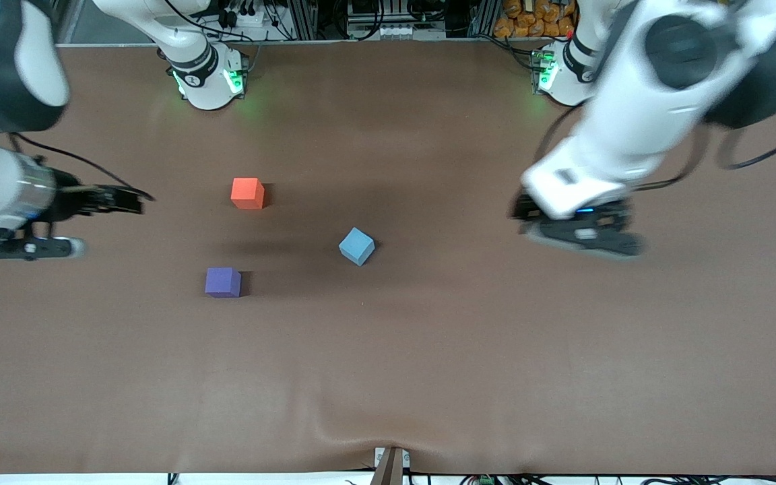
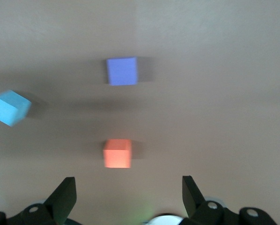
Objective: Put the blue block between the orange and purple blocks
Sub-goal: 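Release the blue cube with the left gripper while the right gripper reaches in, then grasp the blue cube with the right gripper while the left gripper withdraws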
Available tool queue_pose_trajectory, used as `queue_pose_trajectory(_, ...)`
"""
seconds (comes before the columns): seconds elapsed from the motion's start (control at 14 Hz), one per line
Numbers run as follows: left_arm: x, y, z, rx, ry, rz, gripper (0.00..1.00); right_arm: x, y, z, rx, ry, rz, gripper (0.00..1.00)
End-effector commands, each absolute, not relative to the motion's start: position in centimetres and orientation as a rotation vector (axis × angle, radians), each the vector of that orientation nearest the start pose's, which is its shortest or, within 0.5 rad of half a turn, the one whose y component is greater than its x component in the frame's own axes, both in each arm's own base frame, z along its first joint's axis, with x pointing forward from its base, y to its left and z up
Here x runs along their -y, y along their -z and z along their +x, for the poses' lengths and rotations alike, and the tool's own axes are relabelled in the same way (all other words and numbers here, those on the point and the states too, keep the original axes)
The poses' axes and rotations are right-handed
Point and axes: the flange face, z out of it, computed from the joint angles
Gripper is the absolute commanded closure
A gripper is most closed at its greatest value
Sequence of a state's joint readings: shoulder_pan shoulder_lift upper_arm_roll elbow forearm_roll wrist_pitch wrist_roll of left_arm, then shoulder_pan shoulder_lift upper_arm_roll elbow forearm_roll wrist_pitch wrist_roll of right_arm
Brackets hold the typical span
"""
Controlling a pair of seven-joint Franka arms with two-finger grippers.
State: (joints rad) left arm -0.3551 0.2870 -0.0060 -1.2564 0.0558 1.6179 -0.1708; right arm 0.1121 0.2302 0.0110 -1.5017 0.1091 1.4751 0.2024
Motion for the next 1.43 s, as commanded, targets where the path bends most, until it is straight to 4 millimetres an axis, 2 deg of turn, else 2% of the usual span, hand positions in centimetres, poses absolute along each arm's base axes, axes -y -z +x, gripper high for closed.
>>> queue_pose_trajectory(0.0, 14.8, -63.0, 59.7, -0.112, 0.081, -3.094, 0.00, -13.2, -47.8, 60.3, -0.344, -0.456, -3.000, 0.00)
queue_pose_trajectory(0.07, 13.0, -63.9, 59.3, -0.049, 0.073, -3.097, 0.00, -15.4, -46.4, 60.0, -0.408, -0.444, -2.987, 0.00)
queue_pose_trajectory(0.21, 8.9, -65.9, 58.5, 0.105, 0.086, -3.103, 0.00, -21.4, -42.8, 58.3, -0.442, -0.392, -2.997, 0.00)
queue_pose_trajectory(0.29, 7.7, -66.4, 57.8, 0.171, 0.055, -3.108, 0.00, -23.9, -41.1, 57.6, -0.498, -0.339, -2.992, 0.00)
queue_pose_trajectory(0.5, 6.3, -67.2, 55.3, 0.288, 0.012, -3.100, 0.00, -31.2, -34.9, 55.9, -0.619, -0.305, -2.992, 0.00)
queue_pose_trajectory(0.64, 4.3, -67.3, 53.7, 0.342, 0.010, -3.091, 0.00, -34.8, -31.3, 55.0, -0.691, -0.271, -2.979, 0.00)
queue_pose_trajectory(0.79, 3.8, -66.7, 52.1, 0.345, 0.013, -3.088, 0.00, -37.2, -28.1, 54.6, -0.768, -0.218, -2.948, 0.00)
queue_pose_trajectory(0.93, 3.8, -66.5, 52.0, 0.319, 0.010, -3.089, 0.00, -38.7, -25.9, 54.5, -0.802, -0.171, -2.919, 0.00)
queue_pose_trajectory(1.21, 3.5, -65.7, 52.3, 0.318, -0.017, -3.081, 0.00, -39.1, -24.2, 54.6, -0.879, -0.178, -2.900, 0.00)
queue_pose_trajectory(1.36, 3.6, -65.6, 52.3, 0.316, -0.021, -3.080, 0.00, -40.5, -23.5, 54.2, -0.896, -0.201, -2.888, 0.00)
